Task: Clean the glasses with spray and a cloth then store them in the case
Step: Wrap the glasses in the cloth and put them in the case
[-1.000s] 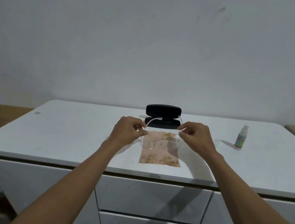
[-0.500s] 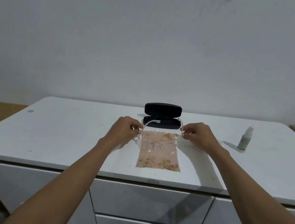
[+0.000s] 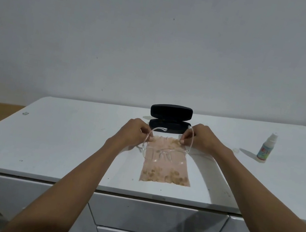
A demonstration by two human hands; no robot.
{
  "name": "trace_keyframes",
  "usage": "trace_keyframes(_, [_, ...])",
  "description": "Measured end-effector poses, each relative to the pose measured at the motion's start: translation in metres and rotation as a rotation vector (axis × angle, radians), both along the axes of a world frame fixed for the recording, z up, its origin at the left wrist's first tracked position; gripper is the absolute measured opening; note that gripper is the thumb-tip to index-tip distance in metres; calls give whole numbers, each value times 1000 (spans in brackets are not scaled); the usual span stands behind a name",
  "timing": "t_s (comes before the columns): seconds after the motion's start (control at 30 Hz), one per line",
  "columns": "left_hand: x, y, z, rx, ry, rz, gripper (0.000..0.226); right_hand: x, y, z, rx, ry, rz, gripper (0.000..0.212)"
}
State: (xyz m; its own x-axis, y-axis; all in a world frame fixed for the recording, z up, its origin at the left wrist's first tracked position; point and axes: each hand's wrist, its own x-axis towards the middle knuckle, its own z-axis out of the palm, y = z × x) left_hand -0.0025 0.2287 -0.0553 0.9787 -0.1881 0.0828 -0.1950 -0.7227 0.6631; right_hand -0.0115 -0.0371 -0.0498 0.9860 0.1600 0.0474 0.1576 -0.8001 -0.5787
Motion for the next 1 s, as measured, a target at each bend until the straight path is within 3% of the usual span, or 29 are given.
trace_keyframes(0.2, [-1, 3, 1, -93, 58, 0, 17, 0, 0, 9, 57, 66, -1, 19])
trace_keyframes(0.3, [-6, 8, 4, -394, 185, -55, 12, -2, -3, 16, 172, 147, -3, 20])
trace_keyframes(0.37, [-11, 10, 11, -478, 232, -84, 10, -7, -7, 22, 248, 201, 5, 23])
trace_keyframes(0.5, [-16, 16, 24, -309, 181, -112, 14, -18, -13, 29, 313, 315, 18, 34])
trace_keyframes(0.7, [-21, 24, 33, -276, 329, -184, 18, -28, -17, 32, 336, 362, 75, 31])
trace_keyframes(0.8, [-23, 24, 35, -230, 382, -208, 20, -28, -17, 31, 300, 420, 112, 19])
trace_keyframes(1.0, [-27, 21, 40, -144, 430, -251, 39, -32, -11, 39, 257, 480, 191, 31])
